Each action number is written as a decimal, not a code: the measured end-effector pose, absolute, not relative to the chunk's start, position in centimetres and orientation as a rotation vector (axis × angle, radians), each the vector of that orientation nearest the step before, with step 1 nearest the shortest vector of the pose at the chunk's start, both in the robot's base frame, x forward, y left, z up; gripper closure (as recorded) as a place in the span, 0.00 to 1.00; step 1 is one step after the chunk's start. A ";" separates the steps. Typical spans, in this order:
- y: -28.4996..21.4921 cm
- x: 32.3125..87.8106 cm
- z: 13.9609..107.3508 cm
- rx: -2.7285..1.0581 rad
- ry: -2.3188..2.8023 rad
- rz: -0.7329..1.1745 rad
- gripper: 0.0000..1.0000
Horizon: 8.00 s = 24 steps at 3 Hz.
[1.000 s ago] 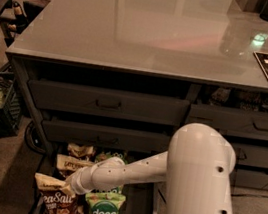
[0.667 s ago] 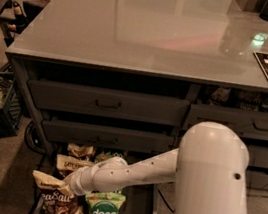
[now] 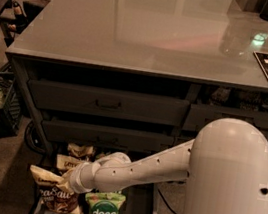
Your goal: Pick brown chip bag from bottom drawer and place on counter
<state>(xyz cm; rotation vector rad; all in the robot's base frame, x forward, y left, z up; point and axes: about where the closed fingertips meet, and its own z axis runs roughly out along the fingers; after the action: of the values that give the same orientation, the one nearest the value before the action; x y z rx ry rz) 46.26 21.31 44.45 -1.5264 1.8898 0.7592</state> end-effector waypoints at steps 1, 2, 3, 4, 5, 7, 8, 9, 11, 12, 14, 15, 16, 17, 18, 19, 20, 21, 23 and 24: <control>21.9 45.7 47.9 -1.554 1.842 0.737 1.00; 22.7 44.2 53.2 -1.582 1.747 0.708 1.00; 23.7 42.6 58.4 -1.603 1.656 0.683 1.00; 23.7 42.6 58.4 -1.603 1.656 0.683 1.00; 24.3 42.8 60.6 -1.601 1.620 0.660 1.00; 25.3 43.0 68.8 -1.611 1.496 0.544 1.00; 26.1 43.2 72.8 -1.645 1.443 0.488 1.00; 26.1 43.2 72.8 -1.645 1.443 0.488 1.00; 25.9 49.0 78.0 -1.641 1.336 0.359 1.00; 25.5 53.0 81.3 -1.639 1.285 0.299 1.00; 25.0 55.8 83.9 -1.637 1.248 0.258 1.00; 22.6 57.3 85.1 -1.573 1.278 0.211 1.00; 18.5 59.9 88.1 -1.507 1.313 0.111 1.00; 14.5 62.3 92.3 -1.466 1.334 -0.009 1.00; 12.5 63.5 95.2 -1.456 1.327 -0.077 1.00; 12.5 63.6 95.4 -1.454 1.325 -0.079 1.00; 11.1 64.4 98.4 -1.428 1.294 -0.125 1.00; 9.1 66.0 102.4 -1.407 1.273 -0.203 1.00; 6.1 70.1 107.2 -1.390 1.270 -0.283 1.00; 5.3 74.0 108.2 -1.393 1.289 -0.296 1.00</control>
Offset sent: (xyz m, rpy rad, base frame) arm -0.0343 0.0131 0.1692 0.0657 -0.2105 0.1095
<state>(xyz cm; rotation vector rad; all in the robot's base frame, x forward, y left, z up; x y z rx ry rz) 73.97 5.30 108.16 -1.3928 1.2894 -0.2955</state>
